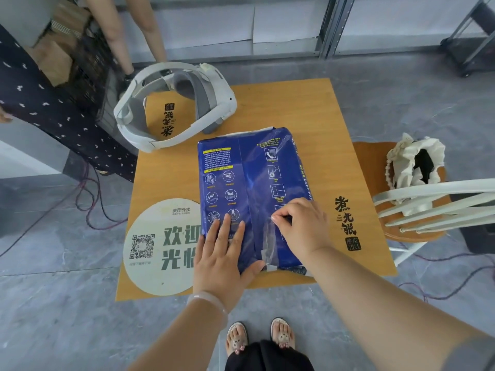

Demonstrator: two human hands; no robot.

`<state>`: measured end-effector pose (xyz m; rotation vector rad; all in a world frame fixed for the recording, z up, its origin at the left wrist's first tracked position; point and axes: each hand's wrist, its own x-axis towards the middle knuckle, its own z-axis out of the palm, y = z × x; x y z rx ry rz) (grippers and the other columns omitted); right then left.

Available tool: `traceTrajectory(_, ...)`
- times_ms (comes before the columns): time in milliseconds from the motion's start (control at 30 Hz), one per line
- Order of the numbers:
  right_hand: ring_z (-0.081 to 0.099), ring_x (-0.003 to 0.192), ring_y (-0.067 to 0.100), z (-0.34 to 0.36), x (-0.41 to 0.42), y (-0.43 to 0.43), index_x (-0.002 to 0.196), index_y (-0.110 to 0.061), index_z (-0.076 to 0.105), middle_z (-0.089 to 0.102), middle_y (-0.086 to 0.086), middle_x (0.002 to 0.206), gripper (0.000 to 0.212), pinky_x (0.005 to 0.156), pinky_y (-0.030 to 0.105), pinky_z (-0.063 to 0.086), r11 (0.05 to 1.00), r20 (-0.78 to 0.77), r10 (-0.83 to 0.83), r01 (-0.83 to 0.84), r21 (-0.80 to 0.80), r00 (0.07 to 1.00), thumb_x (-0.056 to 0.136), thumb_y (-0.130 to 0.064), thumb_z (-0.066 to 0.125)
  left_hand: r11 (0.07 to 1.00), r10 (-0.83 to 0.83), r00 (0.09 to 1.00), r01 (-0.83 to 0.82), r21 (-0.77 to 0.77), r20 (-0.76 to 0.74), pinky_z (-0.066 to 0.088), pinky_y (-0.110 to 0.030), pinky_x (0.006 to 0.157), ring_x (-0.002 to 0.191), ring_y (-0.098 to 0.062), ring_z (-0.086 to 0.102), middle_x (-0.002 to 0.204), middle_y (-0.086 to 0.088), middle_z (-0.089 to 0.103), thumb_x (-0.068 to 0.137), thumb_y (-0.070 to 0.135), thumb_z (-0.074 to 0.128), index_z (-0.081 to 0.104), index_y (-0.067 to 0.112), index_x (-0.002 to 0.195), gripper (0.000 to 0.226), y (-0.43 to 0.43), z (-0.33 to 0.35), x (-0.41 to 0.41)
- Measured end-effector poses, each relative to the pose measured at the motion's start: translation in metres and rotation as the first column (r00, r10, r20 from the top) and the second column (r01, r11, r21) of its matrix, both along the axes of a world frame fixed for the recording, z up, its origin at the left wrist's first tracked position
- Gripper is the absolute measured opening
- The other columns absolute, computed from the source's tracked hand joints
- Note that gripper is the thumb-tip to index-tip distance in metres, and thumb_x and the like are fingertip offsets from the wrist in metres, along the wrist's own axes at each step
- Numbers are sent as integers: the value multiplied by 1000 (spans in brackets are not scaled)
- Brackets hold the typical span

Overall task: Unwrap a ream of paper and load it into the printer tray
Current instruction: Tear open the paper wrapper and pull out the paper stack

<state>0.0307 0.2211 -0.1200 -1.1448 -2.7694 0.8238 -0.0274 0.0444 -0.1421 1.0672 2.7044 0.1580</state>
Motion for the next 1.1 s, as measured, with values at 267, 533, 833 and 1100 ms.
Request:
traceTrajectory(267,57,93,10,20,10,-1,91,-18,68,63,-6,95,15,86,30,52,986,-46,128,-132,-102,991,89,-31,61,999,32,996,-30,-18,88,-5,-39,121,148,-15,-14,155,12,-20,68,81,-2,-1,38,150,92,0,13,2)
traceTrajectory(533,53,114,14,14,8,3,126,-24,60,56,-3,125,46,89,28,49,988,-18,73,-75,-134,997,84,-43,65,999,28,993,-25,-24,111,-8,-39,120,147,-15,-17,150,14,-26,67,80,-2,-3,38,149,93,0,15,3)
traceTrajectory(833,56,107,16,8,2,-7,104,-21,68,63,-2,111,25,88,29,49,996,-32,79,-78,42,996,87,-39,62,999,26,993,-22,-32,114,-10,-39,119,147,-15,-18,146,14,-30,68,80,0,-5,38,149,92,1,16,3)
traceTrajectory(1100,57,103,14,8,-1,-3,100,-19,70,62,-1,108,23,83,26,51,998,-46,60,-59,30,997,86,-36,65,999,22,993,-18,-34,119,-9,-40,120,147,-16,-18,145,14,-30,66,79,-1,-5,38,149,93,2,18,2)
